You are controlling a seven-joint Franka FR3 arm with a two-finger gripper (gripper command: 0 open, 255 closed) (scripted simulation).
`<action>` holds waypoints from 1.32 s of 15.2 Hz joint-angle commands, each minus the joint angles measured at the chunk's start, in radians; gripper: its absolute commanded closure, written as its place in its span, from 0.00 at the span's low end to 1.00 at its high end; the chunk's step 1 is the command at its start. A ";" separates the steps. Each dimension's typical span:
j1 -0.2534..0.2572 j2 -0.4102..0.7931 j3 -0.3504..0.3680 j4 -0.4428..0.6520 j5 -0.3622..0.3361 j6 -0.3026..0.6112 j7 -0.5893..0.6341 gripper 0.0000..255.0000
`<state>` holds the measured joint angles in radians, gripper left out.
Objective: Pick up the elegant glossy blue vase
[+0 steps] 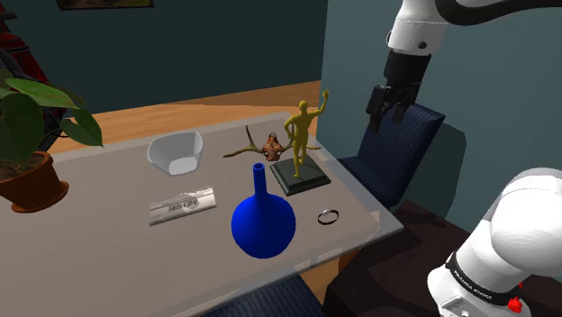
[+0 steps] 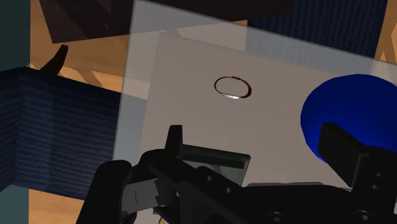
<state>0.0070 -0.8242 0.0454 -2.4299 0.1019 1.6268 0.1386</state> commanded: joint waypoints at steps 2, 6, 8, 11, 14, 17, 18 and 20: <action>0.007 0.028 0.022 0.015 0.012 0.009 0.022 0.00; 0.028 0.147 0.105 0.085 0.051 0.043 0.107 0.00; 0.035 0.212 0.145 0.128 0.064 0.058 0.150 0.00; 0.044 0.313 0.203 0.200 0.074 0.076 0.215 0.00; 0.050 0.421 0.259 0.283 0.072 0.089 0.283 0.00; 0.057 0.535 0.312 0.376 0.057 0.095 0.354 0.00; 0.060 0.575 0.328 0.410 0.049 0.096 0.379 0.00; 0.068 0.657 0.360 0.481 0.028 0.094 0.429 0.00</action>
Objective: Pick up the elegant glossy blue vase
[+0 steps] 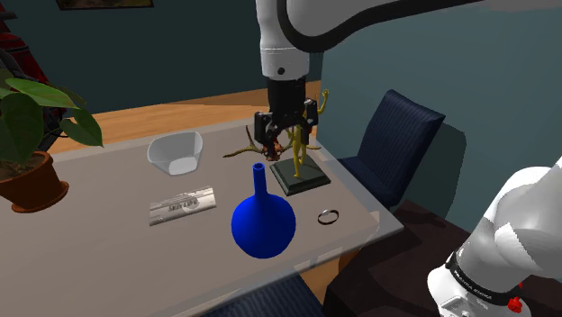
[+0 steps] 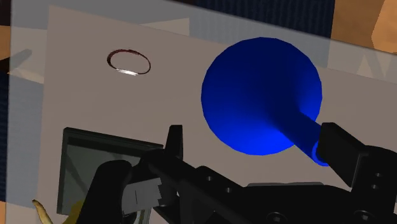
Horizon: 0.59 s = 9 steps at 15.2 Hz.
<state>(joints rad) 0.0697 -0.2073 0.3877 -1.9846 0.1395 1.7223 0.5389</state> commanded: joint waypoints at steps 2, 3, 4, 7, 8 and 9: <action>0.017 0.126 0.047 0.114 -0.036 -0.008 0.081 0.00; 0.024 0.171 0.060 0.155 -0.052 -0.013 0.107 0.00; 0.033 0.216 0.071 0.198 -0.069 -0.020 0.133 0.00; 0.042 0.246 0.076 0.200 -0.080 0.002 0.148 0.00; 0.042 0.246 0.076 0.187 -0.080 0.015 0.147 0.00; 0.042 0.248 0.076 0.175 -0.081 0.029 0.147 0.00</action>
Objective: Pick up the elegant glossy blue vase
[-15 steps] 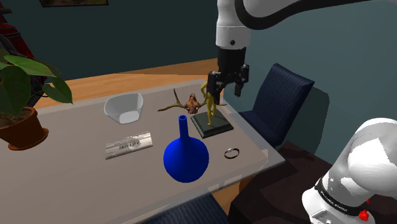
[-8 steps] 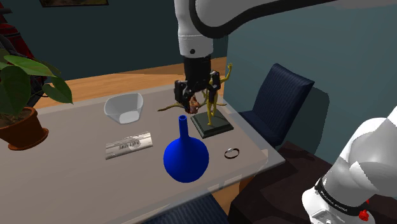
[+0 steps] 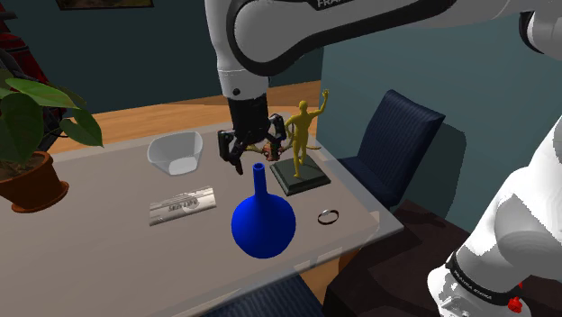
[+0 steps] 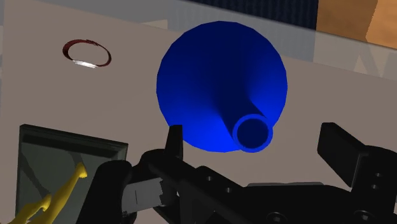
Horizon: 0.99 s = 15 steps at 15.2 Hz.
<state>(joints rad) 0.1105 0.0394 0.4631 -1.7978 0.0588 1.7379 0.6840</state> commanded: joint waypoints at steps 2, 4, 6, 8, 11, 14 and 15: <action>0.002 0.004 0.001 -0.036 -0.001 0.039 0.001 0.00; 0.002 0.006 0.001 -0.054 -0.002 0.060 0.001 0.00; 0.002 0.006 0.001 -0.054 -0.001 0.060 0.000 1.00; 0.002 0.005 0.002 -0.056 -0.001 0.060 0.001 1.00; 0.002 0.004 0.002 -0.056 -0.001 0.061 0.001 1.00; 0.002 0.004 0.002 -0.056 -0.001 0.060 0.001 1.00; 0.002 0.006 0.001 -0.054 -0.002 0.060 0.001 1.00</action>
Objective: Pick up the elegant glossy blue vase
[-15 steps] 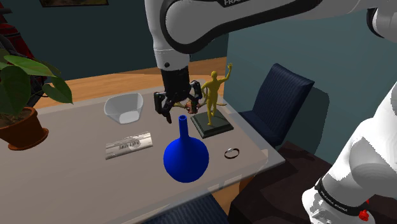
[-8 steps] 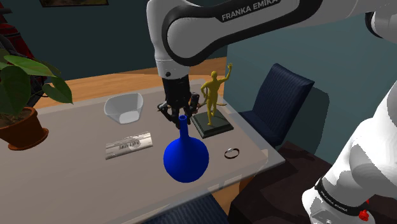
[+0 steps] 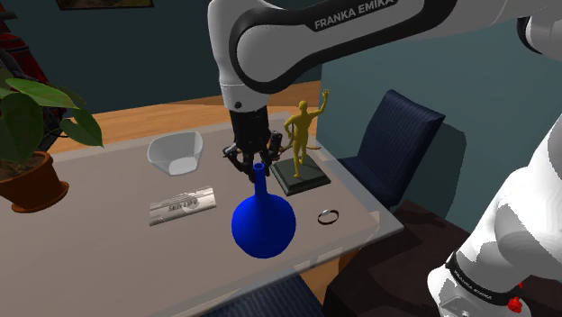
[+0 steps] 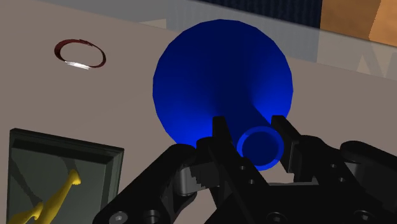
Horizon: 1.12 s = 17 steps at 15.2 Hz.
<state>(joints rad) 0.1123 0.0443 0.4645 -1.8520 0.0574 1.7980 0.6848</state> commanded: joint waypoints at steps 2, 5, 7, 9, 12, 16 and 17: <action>0.000 -0.002 0.000 0.023 0.001 -0.026 0.000 1.00; -0.001 -0.006 0.000 0.060 0.002 -0.066 0.002 1.00; -0.001 -0.007 -0.001 0.085 0.002 -0.093 0.003 1.00; -0.001 -0.007 -0.001 0.112 0.002 -0.119 0.005 1.00; -0.001 -0.005 0.000 0.154 0.001 -0.160 0.008 1.00; 0.000 -0.001 0.000 0.201 -0.001 -0.203 0.012 1.00; 0.000 -0.001 0.000 0.201 -0.001 -0.203 0.012 1.00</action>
